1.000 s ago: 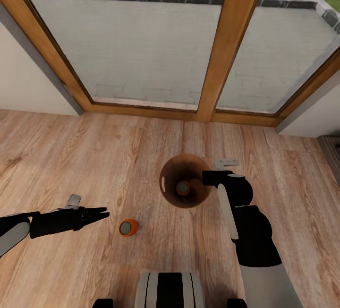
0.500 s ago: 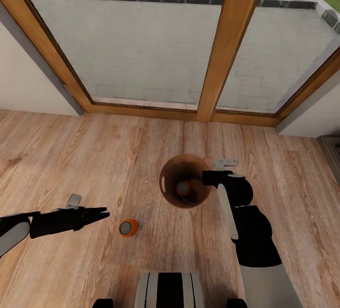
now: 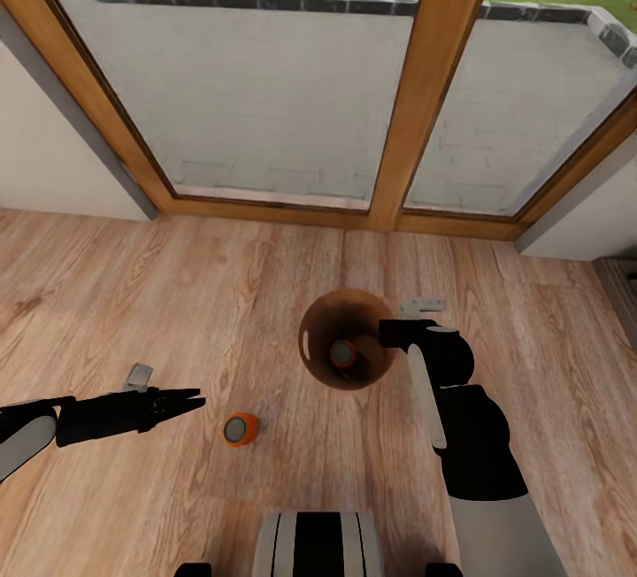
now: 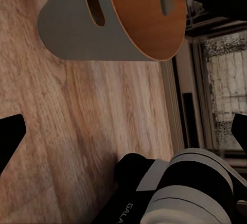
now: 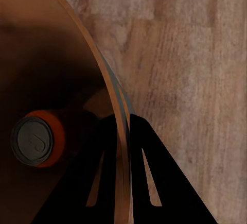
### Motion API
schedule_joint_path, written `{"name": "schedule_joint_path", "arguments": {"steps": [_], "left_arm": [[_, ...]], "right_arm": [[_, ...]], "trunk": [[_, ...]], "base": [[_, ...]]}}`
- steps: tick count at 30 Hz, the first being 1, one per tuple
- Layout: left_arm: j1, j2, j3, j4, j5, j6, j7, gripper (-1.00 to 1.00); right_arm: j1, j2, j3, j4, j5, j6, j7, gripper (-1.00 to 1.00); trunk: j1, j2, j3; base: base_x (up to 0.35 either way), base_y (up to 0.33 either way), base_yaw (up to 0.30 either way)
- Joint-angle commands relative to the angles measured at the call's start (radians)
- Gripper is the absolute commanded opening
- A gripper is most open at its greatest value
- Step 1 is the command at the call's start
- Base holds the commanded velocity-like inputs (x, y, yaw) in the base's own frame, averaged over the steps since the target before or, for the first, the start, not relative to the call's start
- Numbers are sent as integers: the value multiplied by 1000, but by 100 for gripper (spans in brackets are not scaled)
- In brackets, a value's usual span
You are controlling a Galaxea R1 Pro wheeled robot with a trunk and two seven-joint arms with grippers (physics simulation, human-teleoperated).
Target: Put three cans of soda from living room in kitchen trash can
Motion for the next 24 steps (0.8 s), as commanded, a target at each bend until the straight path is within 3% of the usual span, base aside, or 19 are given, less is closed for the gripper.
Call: {"name": "schedule_joint_path", "arguments": {"steps": [1,24], "left_arm": [[0,0,0,0,0,0,0,100],[0,-1,-1,-1,-1,0,-14,100]], "right_arm": [[0,0,0,0,-11,0,5,-100],[-1,0,0,0,-11,0,5,-100]], "trunk": [[0,0,2],[0,0,38]], "base": [[0,0,0],[0,0,0]]}}
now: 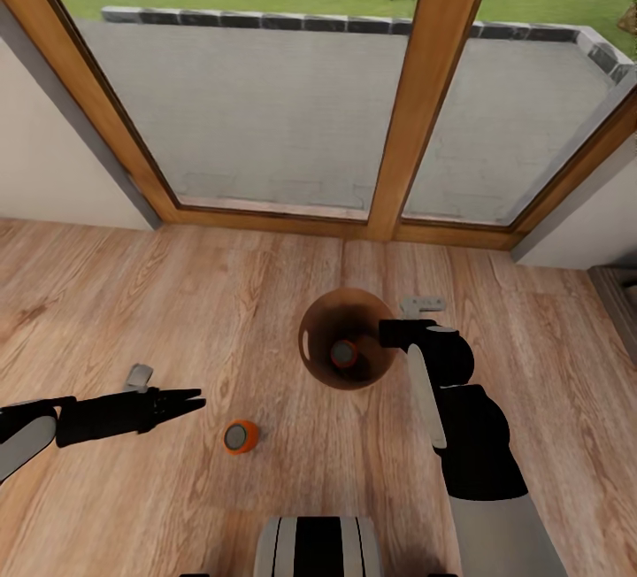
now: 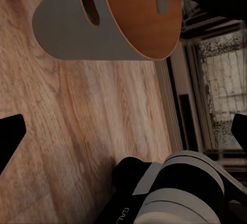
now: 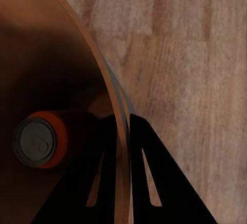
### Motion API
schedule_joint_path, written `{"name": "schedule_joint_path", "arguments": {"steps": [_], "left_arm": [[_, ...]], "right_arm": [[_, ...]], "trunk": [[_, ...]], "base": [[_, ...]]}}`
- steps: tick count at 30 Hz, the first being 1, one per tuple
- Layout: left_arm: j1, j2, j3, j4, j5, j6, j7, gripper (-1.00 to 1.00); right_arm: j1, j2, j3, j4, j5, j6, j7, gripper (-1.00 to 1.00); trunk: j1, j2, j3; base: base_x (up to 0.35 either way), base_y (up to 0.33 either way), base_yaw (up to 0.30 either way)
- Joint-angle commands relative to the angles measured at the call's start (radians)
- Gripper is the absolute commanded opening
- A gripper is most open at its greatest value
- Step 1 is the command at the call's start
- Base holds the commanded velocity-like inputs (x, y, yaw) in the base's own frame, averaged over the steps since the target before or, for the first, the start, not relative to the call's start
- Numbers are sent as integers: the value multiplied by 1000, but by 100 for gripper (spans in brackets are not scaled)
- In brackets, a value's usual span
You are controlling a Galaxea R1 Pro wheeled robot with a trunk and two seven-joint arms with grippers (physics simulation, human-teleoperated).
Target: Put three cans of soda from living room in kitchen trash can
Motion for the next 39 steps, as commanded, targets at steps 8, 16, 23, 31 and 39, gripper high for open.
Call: {"name": "schedule_joint_path", "arguments": {"steps": [8,16,23,31,39], "left_arm": [[0,0,1,1,-11,-1,-51,100],[0,0,1,1,-12,-2,-53,100],[0,0,1,1,-12,-2,-53,100],[0,-1,0,1,-12,-2,-53,100],[0,-1,-1,1,-12,-2,-53,100]], "right_arm": [[0,0,0,0,-11,0,4,-100],[0,0,0,0,-11,0,4,-100],[0,0,0,0,-12,0,4,-100],[-1,0,0,0,-12,0,3,-100],[0,0,-1,0,-12,0,4,-100]], "trunk": [[0,0,13],[0,0,24],[0,0,25],[0,0,25],[0,0,25]], "base": [[0,0,0],[0,0,0],[0,0,0],[0,0,0],[0,0,0]]}}
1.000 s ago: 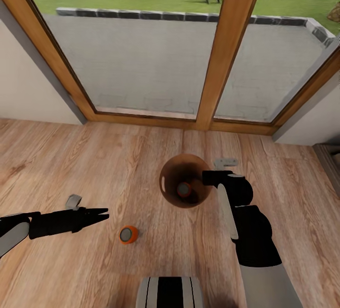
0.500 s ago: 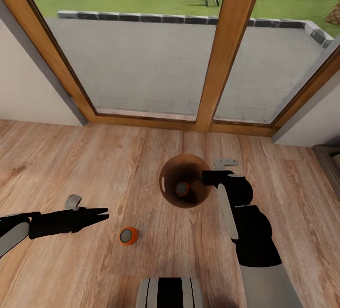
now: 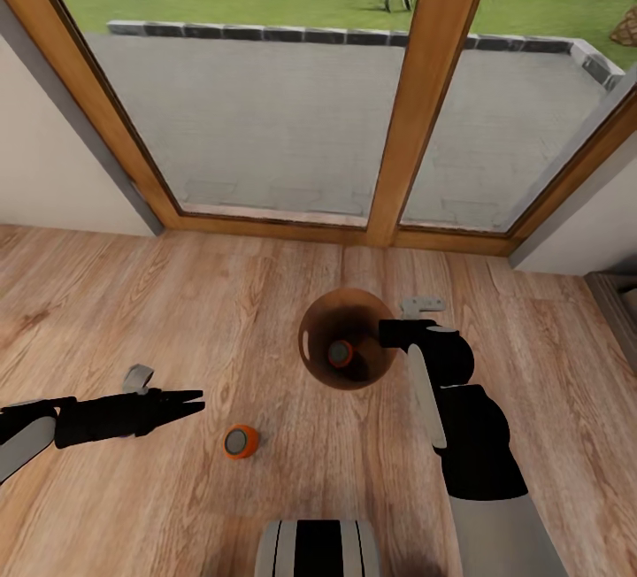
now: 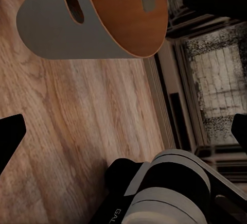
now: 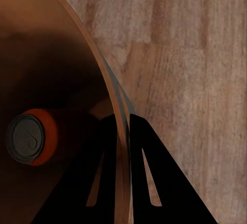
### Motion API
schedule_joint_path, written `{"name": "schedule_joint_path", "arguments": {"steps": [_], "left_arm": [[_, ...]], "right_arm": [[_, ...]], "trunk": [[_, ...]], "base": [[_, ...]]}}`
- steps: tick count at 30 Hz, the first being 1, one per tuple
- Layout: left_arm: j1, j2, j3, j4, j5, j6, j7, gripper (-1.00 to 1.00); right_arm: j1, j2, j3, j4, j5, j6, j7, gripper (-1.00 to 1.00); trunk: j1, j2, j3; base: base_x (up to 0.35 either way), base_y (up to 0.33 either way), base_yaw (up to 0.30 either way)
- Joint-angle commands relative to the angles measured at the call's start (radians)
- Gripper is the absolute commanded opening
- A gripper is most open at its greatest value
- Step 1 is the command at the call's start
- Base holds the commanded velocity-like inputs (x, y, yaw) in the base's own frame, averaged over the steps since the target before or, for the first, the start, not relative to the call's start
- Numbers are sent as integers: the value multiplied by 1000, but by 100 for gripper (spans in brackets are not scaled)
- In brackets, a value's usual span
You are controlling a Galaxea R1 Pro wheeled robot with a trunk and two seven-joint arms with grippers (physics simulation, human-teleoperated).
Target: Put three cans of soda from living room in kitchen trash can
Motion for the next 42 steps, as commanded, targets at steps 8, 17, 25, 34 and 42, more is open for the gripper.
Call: {"name": "schedule_joint_path", "arguments": {"steps": [8,17,25,34,42], "left_arm": [[0,-1,-2,0,0,0,0,100],[0,-7,0,2,-1,2,1,100],[0,-8,-1,3,-2,3,3,100],[0,-8,-2,2,-2,3,3,100],[0,-8,-1,2,-2,3,3,100]], "right_arm": [[-1,0,0,0,-10,0,5,-100],[-1,0,-1,-1,-10,0,5,-100],[0,0,-1,0,-10,0,6,-100],[0,0,-1,0,-10,0,6,-100],[0,0,-1,1,-10,0,6,-100]], "trunk": [[0,0,10],[0,0,24],[0,0,28],[0,0,29],[0,0,29]], "base": [[0,0,0],[0,0,0],[0,0,0],[0,0,0],[0,0,0]]}}
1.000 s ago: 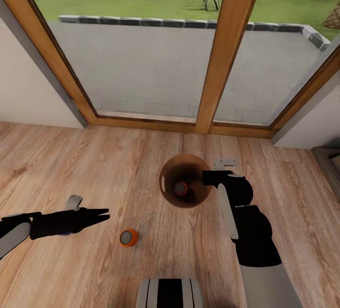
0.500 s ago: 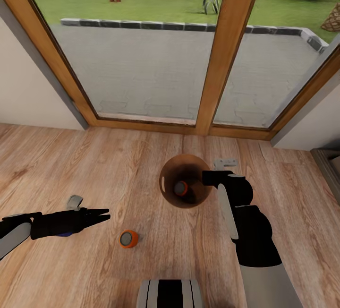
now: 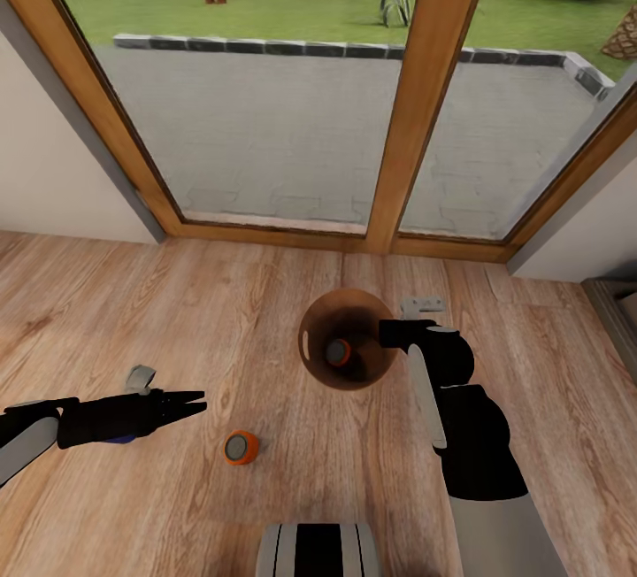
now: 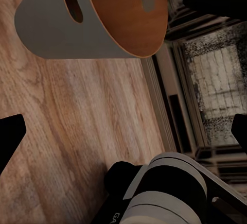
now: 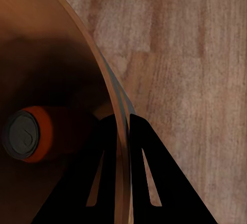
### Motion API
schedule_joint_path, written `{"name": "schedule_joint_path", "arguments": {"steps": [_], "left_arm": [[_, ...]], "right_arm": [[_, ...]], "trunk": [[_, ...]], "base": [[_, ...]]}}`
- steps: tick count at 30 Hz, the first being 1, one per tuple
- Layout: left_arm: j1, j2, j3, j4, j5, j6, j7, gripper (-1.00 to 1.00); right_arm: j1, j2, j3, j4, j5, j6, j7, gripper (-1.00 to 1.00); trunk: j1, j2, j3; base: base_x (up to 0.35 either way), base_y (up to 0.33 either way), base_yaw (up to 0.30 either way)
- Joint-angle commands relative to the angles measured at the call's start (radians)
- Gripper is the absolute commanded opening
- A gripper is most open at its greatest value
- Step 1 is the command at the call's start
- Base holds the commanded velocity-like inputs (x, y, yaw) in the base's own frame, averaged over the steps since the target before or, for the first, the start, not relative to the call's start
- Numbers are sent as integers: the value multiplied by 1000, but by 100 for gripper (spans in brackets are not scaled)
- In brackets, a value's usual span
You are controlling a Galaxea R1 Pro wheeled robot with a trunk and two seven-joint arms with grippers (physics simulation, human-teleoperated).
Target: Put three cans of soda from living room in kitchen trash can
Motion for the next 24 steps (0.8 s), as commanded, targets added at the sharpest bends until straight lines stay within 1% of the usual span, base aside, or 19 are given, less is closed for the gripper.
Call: {"name": "schedule_joint_path", "arguments": {"steps": [1,14,16,17,19,21,24], "left_arm": [[0,0,0,0,0,0,0,100],[0,-1,-1,-1,-1,0,-2,100],[-1,-6,-3,-2,-1,0,-3,100],[-1,-15,-2,-2,-2,0,-3,100],[-1,-25,0,1,-21,1,1,100],[0,-28,0,2,-39,2,3,100],[0,-34,2,3,-53,4,6,100]], "right_arm": [[0,0,0,0,-10,0,5,-100],[0,0,0,0,-10,0,5,-100],[0,0,0,0,-10,0,5,-100],[0,0,0,0,-10,0,5,-100],[0,0,0,0,-10,0,5,-100],[0,0,0,0,-10,0,5,-100],[0,0,0,0,-10,0,5,-100]], "trunk": [[0,0,0],[0,0,0],[0,0,0],[0,0,0],[0,0,0],[0,0,0],[0,0,0]], "base": [[0,0,0],[0,0,0],[0,0,0],[0,0,0],[0,0,0],[0,0,0],[0,0,0]]}}
